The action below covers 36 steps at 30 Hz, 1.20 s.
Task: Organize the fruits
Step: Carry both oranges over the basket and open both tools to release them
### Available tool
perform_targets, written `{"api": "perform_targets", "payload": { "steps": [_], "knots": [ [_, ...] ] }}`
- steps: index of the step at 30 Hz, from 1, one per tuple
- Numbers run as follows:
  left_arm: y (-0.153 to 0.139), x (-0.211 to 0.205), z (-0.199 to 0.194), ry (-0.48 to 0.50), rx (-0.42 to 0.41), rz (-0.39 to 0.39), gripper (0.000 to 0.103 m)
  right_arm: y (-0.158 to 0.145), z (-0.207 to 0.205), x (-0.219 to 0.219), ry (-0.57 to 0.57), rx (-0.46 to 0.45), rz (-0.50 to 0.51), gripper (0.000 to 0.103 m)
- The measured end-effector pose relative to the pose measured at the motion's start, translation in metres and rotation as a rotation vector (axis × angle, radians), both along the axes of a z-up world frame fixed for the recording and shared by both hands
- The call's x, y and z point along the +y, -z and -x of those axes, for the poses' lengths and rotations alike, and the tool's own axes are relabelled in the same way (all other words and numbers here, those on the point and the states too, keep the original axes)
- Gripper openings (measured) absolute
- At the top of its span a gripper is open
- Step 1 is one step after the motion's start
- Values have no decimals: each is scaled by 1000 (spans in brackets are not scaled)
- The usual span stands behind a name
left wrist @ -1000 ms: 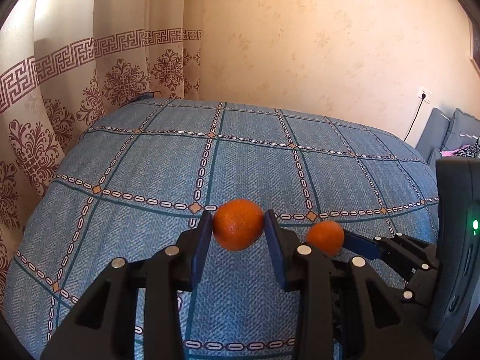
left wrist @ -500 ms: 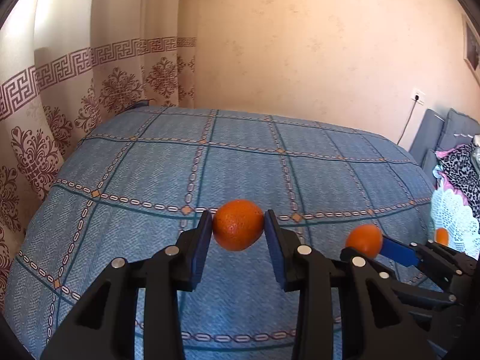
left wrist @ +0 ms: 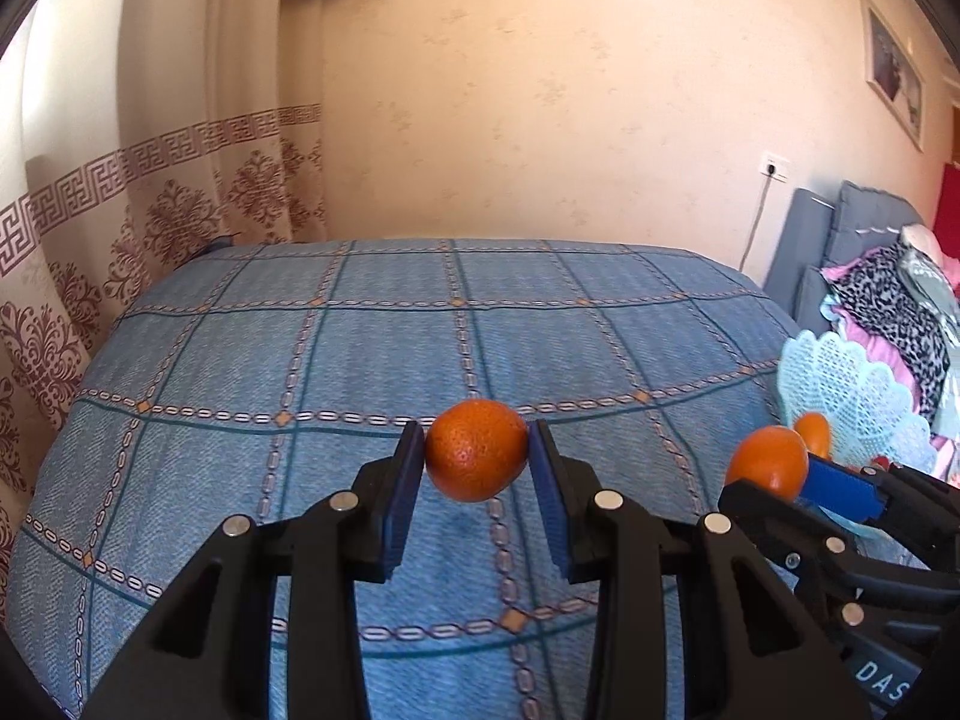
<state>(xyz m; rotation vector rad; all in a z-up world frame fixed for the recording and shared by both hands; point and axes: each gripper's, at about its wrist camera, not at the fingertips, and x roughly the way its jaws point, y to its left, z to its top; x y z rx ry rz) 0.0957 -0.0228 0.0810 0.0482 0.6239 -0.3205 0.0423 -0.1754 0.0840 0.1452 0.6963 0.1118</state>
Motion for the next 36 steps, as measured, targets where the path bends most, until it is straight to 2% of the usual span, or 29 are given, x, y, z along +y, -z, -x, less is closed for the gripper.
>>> {"api": "perform_targets", "payload": {
  "steps": [17,36],
  "knots": [
    [3,-53,46,151,-25,-49,36,3,69,-42,124,-17,-32,44],
    [11,-87,85,204,5,-80,36,3,123,-97,229,-42,-90,44]
  ]
}}
